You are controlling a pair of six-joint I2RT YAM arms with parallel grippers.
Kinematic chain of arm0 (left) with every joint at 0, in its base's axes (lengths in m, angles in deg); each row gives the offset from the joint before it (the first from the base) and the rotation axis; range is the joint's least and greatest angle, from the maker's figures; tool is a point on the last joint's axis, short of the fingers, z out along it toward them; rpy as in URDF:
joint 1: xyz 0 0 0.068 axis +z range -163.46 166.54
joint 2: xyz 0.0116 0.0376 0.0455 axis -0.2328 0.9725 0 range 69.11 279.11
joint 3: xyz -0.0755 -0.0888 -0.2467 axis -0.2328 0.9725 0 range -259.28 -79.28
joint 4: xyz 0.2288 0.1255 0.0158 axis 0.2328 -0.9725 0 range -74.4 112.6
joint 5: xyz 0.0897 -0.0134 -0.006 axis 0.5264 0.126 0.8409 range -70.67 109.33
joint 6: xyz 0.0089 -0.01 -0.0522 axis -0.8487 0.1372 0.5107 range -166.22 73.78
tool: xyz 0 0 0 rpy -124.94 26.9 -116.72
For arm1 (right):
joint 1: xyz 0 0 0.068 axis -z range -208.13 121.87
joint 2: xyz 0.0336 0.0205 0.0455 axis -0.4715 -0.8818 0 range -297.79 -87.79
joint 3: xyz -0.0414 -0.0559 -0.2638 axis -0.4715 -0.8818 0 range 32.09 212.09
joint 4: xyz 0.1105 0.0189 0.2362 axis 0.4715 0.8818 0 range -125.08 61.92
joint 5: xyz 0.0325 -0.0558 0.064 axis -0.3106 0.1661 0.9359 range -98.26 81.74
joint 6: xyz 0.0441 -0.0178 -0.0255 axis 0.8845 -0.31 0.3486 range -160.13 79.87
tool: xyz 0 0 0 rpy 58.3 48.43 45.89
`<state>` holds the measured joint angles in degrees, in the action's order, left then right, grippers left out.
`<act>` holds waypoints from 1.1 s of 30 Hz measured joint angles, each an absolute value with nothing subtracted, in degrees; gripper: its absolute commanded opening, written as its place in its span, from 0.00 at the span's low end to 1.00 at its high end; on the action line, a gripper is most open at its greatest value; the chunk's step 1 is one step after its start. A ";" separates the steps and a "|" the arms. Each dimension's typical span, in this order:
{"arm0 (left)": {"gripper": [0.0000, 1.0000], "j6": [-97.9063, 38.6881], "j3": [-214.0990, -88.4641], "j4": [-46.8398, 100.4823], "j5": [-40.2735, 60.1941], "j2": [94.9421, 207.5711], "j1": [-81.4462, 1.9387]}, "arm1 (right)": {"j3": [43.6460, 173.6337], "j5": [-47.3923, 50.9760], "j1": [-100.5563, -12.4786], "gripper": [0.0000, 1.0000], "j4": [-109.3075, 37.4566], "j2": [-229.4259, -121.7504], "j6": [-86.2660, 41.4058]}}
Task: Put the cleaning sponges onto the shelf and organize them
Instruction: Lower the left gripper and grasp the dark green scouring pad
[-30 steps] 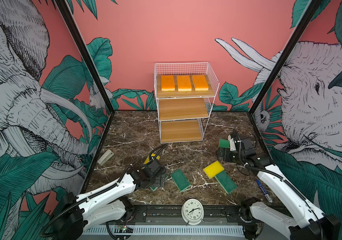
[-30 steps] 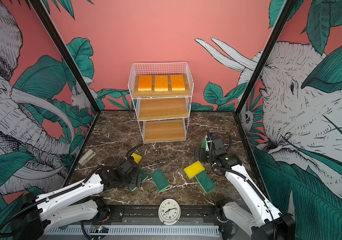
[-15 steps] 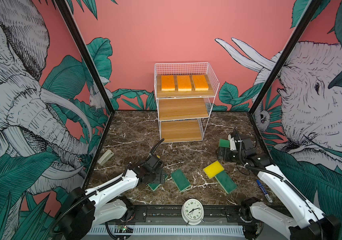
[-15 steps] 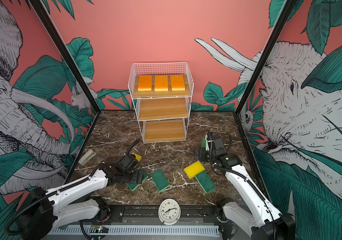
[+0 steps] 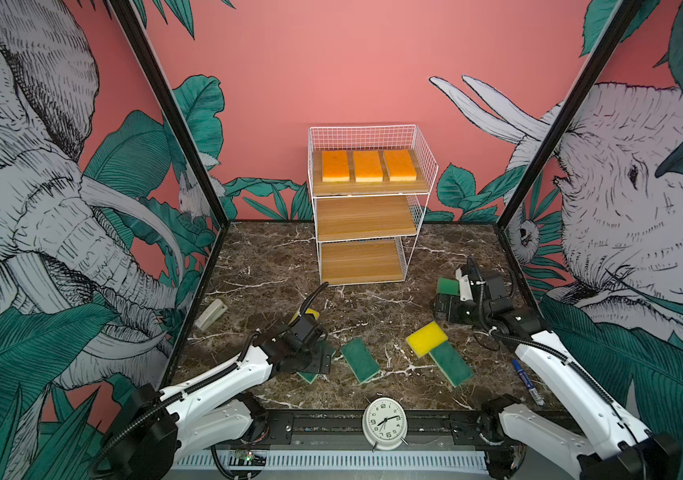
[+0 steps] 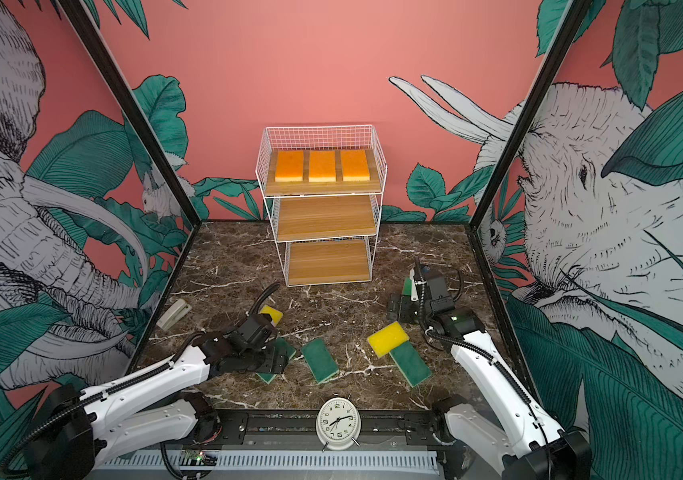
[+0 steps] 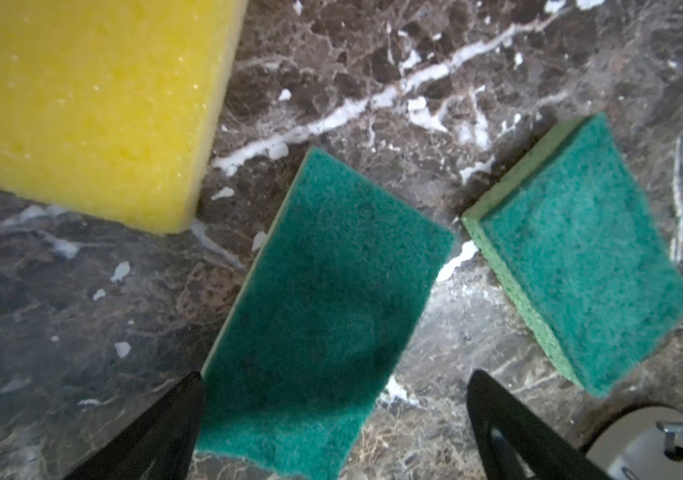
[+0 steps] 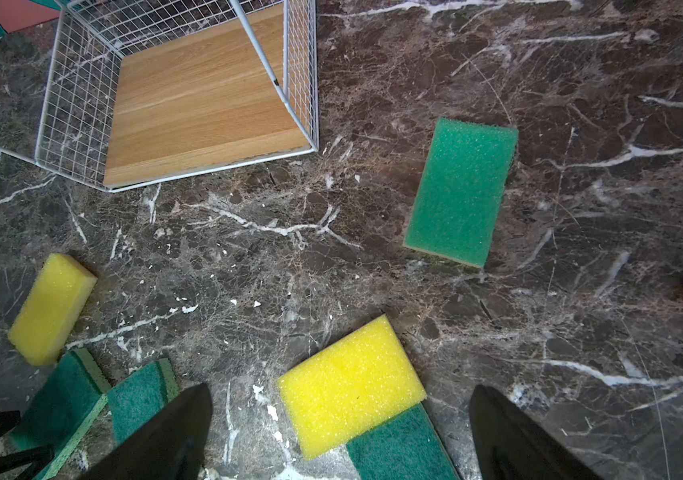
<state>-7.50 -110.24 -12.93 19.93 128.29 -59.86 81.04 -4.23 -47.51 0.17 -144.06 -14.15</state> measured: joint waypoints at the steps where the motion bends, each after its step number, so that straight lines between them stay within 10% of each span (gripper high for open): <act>1: 0.98 -7.04 -110.24 -13.15 19.89 128.20 -60.53 | 81.04 -4.12 -47.51 0.99 0.15 -144.01 -14.07; 33: 1.00 -8.79 -108.12 -10.59 21.18 133.89 -60.88 | 79.55 -2.06 -47.51 0.99 -0.09 -140.93 -12.97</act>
<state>-8.79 -108.12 -10.59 21.18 133.89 -60.88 79.55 -2.06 -47.51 -0.09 -140.93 -12.97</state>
